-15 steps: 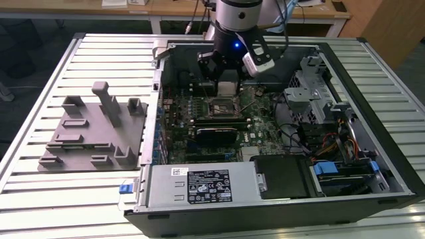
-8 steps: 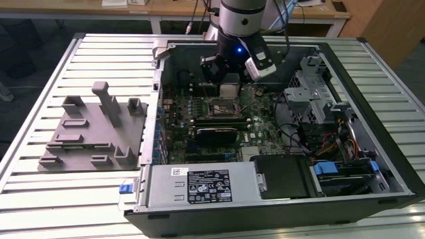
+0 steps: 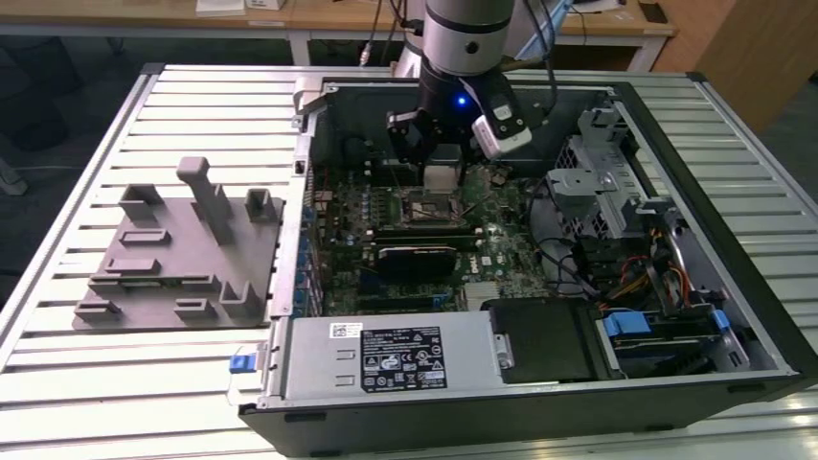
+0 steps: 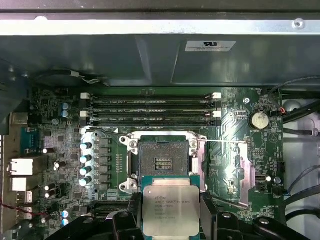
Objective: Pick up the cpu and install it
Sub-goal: 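Pick up the cpu and move it towards the insertion slot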
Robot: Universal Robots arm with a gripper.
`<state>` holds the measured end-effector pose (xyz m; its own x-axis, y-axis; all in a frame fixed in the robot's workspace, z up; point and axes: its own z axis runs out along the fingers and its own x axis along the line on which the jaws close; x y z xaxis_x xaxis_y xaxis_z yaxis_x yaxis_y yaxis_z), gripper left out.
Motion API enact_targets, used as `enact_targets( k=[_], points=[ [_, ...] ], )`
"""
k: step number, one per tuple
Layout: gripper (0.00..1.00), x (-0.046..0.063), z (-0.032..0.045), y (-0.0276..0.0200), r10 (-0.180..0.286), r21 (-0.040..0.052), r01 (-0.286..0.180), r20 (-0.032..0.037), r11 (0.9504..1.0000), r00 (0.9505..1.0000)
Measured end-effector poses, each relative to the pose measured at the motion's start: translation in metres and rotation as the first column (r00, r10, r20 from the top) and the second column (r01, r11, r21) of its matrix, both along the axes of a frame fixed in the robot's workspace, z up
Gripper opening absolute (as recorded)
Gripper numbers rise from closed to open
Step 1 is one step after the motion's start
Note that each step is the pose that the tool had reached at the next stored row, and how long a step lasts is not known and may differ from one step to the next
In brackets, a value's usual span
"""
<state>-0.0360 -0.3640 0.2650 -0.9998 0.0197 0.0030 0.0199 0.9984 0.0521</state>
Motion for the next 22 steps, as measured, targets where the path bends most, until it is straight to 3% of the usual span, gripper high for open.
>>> enact_targets(
  k=[2, 4, 6, 11, 15, 22],
  points=[
    [0.54, 0.0, -0.0003, 0.0, 0.0, 0.0001, 0.0, 0.003, 1.0, 1.0],
    [0.54, 0.0, -0.0019, 0.0001, 0.0, 0.0004, 0.0, 0.0177, 1.0, 0.9998],
    [0.54, -0.001, -0.0048, 0.0, 0.0, 0.0003, 0.0, 0.0226, 1.0, 0.9997],
    [0.54, -0.002, -0.0112, 0.0004, 0.0, -0.0051, 0.0, 0.0227, 1.0, 0.9997],
    [0.54, -0.002, -0.0153, 0.0032, 0.0, -0.0148, 0.0, 0.0226, 0.9999, 0.9997],
    [0.54, -0.003, -0.0197, 0.0074, 0.0, -0.0175, 0.0, 0.0227, 0.9998, 0.9997]
  ],
)
